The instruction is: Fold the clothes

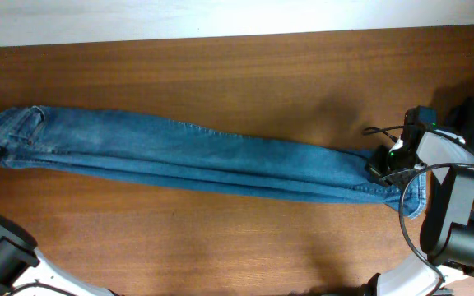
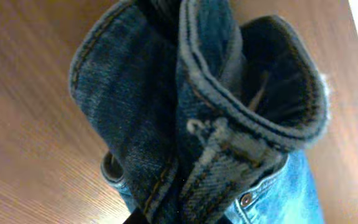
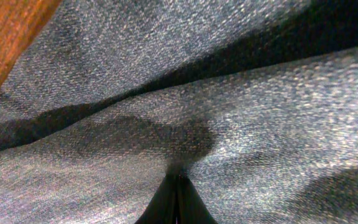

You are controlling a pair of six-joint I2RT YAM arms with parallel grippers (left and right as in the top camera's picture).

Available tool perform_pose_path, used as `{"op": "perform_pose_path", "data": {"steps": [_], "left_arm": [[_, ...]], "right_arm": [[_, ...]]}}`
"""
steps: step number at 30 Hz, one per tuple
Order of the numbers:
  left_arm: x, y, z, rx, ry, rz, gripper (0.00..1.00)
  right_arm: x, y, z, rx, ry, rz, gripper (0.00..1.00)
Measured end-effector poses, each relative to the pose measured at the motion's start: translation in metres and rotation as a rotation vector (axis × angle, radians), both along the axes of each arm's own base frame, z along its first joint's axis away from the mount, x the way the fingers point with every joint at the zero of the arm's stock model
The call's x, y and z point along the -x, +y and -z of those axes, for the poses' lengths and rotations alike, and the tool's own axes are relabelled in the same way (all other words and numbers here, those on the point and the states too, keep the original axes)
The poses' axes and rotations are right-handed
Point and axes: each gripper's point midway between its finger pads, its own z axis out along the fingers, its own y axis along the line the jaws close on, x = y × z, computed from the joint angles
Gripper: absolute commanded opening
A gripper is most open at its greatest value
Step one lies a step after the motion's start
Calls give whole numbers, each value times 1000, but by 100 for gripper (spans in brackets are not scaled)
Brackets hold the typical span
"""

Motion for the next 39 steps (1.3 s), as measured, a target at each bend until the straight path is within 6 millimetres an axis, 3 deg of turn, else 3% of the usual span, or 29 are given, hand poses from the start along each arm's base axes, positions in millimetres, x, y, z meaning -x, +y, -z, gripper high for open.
{"op": "perform_pose_path", "data": {"steps": [6, 7, 8, 10, 11, 14, 19, 21, 24, 27, 28, 30, 31, 32, 33, 34, 37, 39], "left_arm": [[7, 3, -20, -107, 25, 59, 14], [8, 3, -20, -111, 32, 61, 41], [9, 3, -20, -115, 36, 63, 62], [11, 8, -21, -137, 50, 61, 94], [13, 14, -24, -158, 55, 48, 99], [24, 33, -37, -210, 64, 2, 99], [38, 43, -61, -302, 99, -51, 99], [43, 42, -92, -355, 71, -89, 99], [48, 28, -126, -388, 30, -96, 99], [35, -17, -153, -393, -8, -16, 99], [27, -36, -153, -377, -9, 29, 99], [17, -52, -145, -352, 5, 73, 96], [7, -62, -135, -337, 16, 107, 84], [-4, -67, -123, -326, 25, 133, 65], [-16, -67, -112, -328, 24, 148, 53], [-26, -64, -103, -327, 23, 150, 31], [-43, -54, -59, -301, 66, 155, 4], [-44, -49, -31, -276, 111, 152, 1]], "right_arm": [[1, 3, 0, -14, 4, -1, 4], [1, 3, 0, -14, 4, 0, 4], [1, 3, 0, -14, 4, 0, 4], [1, 2, 0, -13, 4, 0, 4], [2, 2, 0, -12, 4, 0, 4], [2, 2, 0, -11, 5, 0, 4], [2, 2, 0, -8, 6, 0, 5], [2, 2, 0, -8, 6, 0, 5], [2, 2, 0, -8, 5, 0, 5], [1, 1, 0, -7, 5, 0, 5], [1, 1, 0, -7, 5, 0, 5], [1, 2, 0, -8, 5, 0, 5], [1, 1, 0, -7, 5, 0, 5], [1, 1, 0, -7, 5, 0, 5], [2, 1, 0, -7, 6, 1, 5], [2, 2, 0, -8, 6, 0, 5], [2, 2, 0, -8, 7, 0, 5], [2, 2, 0, -7, 8, 0, 5]]}}
